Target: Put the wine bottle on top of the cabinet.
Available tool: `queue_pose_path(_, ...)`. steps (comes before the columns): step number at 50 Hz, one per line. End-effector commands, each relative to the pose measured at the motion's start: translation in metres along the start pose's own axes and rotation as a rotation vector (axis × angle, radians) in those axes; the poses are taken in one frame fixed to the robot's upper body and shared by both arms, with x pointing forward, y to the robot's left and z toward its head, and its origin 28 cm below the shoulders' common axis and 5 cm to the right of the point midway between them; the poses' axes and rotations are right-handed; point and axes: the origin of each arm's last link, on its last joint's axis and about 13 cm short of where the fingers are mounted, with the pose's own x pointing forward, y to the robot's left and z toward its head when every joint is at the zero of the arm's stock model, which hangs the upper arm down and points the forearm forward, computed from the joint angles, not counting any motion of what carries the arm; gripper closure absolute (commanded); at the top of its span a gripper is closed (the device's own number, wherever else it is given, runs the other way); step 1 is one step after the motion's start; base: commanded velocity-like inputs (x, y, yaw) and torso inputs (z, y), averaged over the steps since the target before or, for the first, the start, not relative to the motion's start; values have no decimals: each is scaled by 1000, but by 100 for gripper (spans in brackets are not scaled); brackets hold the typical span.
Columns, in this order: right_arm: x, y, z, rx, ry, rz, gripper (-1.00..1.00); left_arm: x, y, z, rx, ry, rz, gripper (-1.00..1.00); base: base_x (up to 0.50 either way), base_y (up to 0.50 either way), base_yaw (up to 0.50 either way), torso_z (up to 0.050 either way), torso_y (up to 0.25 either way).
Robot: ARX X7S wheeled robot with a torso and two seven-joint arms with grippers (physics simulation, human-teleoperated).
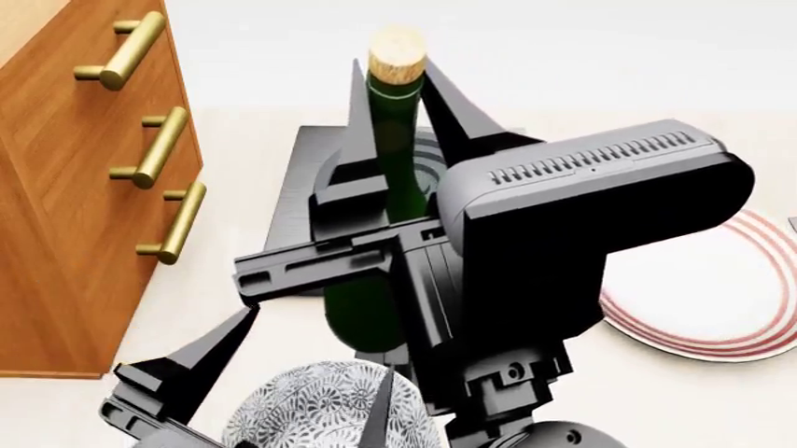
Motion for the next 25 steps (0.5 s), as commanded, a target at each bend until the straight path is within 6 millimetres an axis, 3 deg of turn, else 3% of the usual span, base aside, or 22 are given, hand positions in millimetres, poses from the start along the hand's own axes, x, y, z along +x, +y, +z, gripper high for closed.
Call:
queue_pose_path(1,-1,0,2,-7,-27,-3,100,12,-2,-11,-15,19,-10,-100,0,0,0,0,0)
queue_pose_path(25,-5,1,3,2,-33,2,100,42,-1,-15,4,17,-34,-100,0,0,0,1,0)
